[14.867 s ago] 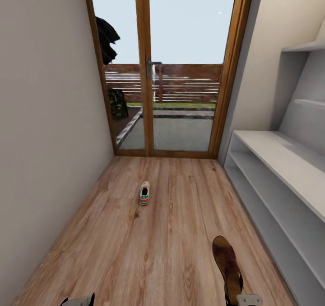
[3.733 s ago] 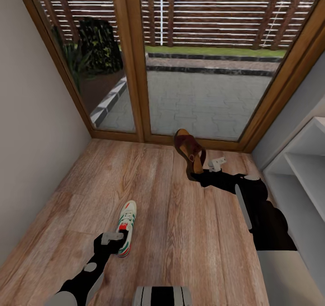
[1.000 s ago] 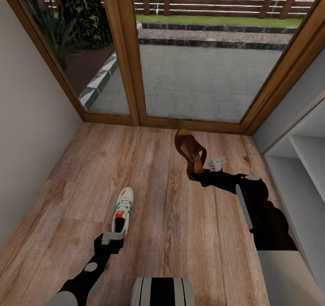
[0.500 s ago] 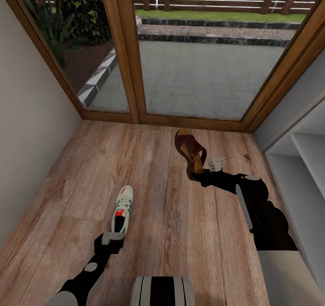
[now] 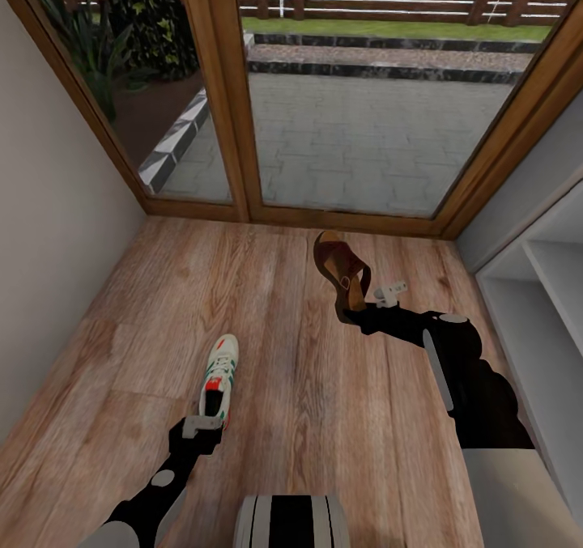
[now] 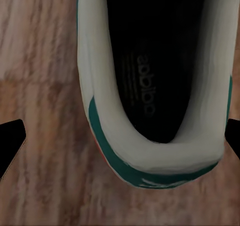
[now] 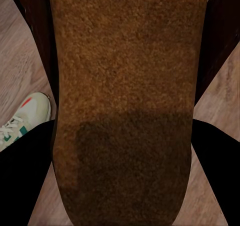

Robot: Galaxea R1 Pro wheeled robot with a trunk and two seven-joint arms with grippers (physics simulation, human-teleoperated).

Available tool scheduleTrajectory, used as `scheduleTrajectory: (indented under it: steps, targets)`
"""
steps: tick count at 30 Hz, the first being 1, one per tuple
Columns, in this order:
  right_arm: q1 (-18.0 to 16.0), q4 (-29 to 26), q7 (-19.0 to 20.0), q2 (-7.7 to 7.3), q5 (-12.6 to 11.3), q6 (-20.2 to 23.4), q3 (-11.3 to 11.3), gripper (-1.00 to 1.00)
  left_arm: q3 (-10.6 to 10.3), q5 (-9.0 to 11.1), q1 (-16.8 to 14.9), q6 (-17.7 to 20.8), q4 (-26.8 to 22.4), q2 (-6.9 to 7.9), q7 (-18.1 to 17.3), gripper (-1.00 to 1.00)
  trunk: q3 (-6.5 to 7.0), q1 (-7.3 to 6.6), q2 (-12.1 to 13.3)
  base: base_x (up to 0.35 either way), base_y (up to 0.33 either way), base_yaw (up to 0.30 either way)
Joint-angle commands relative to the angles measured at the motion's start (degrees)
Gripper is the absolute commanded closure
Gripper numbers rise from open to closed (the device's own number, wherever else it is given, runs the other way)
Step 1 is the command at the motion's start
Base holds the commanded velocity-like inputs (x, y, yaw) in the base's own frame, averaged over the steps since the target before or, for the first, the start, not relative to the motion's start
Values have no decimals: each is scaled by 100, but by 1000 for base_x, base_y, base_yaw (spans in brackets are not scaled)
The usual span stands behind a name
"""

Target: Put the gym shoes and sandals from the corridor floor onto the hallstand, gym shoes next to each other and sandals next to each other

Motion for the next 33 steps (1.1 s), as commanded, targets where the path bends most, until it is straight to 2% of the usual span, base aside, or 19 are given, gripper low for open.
scheduleTrajectory:
  steps: [1, 33]
  targets:
    - [-3, -6, 51, 0, 57, 13, -4, 100, 11, -57, -2, -20, 5, -2, 24, -100, -3, 0, -1, 70, -8, 0]
    - [-3, 9, 36, 0, 65, 12, -3, 100, 11, -57, -2, -20, 5, -2, 24, -100, -3, 0, -1, 13, 0, 0]
